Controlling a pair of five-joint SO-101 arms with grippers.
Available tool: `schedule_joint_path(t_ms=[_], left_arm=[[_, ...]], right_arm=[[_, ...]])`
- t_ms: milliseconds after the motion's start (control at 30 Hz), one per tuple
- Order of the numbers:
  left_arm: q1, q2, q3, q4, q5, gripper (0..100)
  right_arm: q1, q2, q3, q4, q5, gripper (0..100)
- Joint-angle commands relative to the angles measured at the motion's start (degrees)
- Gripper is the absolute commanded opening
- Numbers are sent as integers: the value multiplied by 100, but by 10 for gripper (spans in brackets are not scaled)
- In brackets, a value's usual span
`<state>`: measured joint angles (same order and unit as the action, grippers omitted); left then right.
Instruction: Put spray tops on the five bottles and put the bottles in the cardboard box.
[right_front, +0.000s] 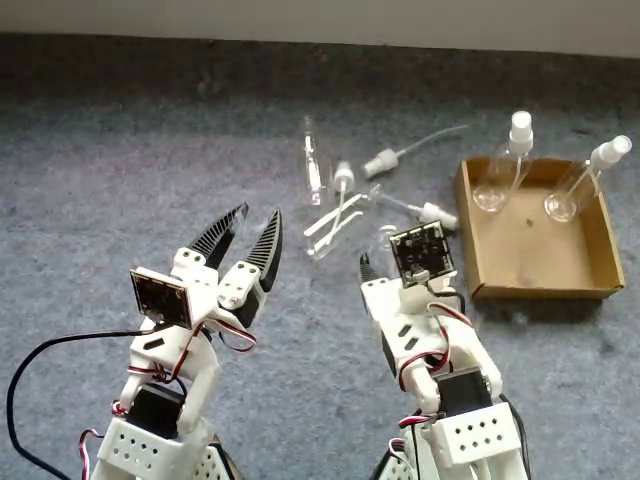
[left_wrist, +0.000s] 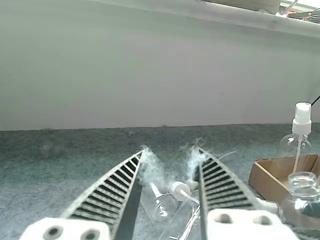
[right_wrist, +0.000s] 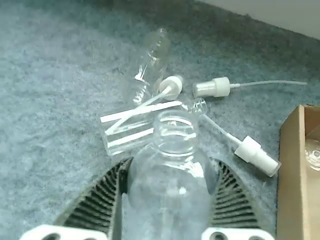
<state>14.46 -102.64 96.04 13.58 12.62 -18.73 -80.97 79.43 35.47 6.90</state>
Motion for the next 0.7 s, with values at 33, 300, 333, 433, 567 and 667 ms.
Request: schedule_joint_path(t_ms=[33, 300, 333, 433, 567, 667], left_arm=[[-75, -84, 110, 44, -70, 119], [-40, -84, 110, 220, -70, 119], [-40, -84, 110, 220, -70, 119], [-40, -84, 110, 220, -70, 119], [-40, -84, 110, 220, -70, 119], [-40, -84, 101, 229, -79, 119]], right_arm=[[66, -136, 163, -330, -325, 104], [66, -145, 347, -338, -369, 104], [66, -145, 347, -338, -369, 104], [66, -145, 338, -338, -369, 104], [66, -154, 312, -330, -369, 104], [48, -154, 295, -312, -369, 104]])
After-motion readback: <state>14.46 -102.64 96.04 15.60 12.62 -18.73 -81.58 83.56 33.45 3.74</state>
